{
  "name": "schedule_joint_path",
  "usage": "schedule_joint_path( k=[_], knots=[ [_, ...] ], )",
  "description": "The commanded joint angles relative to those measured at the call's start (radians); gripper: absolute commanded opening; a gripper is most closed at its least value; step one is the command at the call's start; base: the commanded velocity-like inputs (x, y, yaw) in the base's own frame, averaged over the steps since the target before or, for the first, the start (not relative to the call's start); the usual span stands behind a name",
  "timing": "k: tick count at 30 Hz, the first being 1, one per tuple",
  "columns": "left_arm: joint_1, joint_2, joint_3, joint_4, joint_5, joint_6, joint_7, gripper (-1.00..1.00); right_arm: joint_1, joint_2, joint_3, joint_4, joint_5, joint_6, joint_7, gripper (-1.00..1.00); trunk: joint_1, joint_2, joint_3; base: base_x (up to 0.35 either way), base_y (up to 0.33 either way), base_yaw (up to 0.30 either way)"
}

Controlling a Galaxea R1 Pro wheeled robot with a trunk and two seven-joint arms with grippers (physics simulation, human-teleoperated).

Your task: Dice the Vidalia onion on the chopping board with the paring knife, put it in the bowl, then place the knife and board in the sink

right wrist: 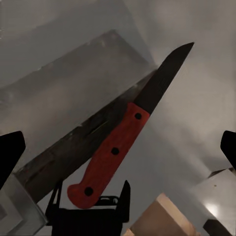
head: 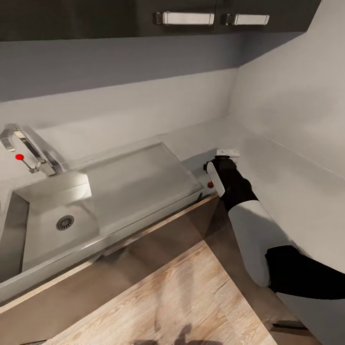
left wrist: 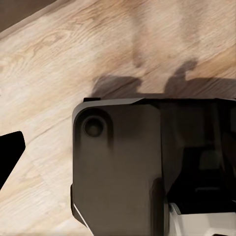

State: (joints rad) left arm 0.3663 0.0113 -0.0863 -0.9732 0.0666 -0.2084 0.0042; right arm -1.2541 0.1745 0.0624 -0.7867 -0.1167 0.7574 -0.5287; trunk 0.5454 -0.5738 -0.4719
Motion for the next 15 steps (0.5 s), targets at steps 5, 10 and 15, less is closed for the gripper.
schedule_joint_path(
  k=[5, 10, 15],
  knots=[
    [0.0, 0.001, -0.003, -0.001, 0.007, -0.002, 0.0, 1.0, -0.001, 0.0, 0.002, 0.0, -0.011, 0.002, -0.01, 1.0, 0.0, -0.001, -0.002, 0.037, 0.0, 0.013],
    [0.0, 0.001, -0.003, 0.0, 0.007, -0.002, 0.0, 1.0, -0.001, 0.0, 0.001, 0.003, -0.011, 0.002, -0.009, 1.0, 0.0, -0.001, -0.003, 0.049, 0.0, 0.001],
    [0.0, 0.001, -0.003, 0.006, 0.007, -0.002, 0.0, 1.0, -0.001, 0.0, 0.001, 0.006, -0.009, 0.001, -0.008, 1.0, 0.0, -0.001, -0.006, 0.006, 0.0, 0.0]
  ],
)
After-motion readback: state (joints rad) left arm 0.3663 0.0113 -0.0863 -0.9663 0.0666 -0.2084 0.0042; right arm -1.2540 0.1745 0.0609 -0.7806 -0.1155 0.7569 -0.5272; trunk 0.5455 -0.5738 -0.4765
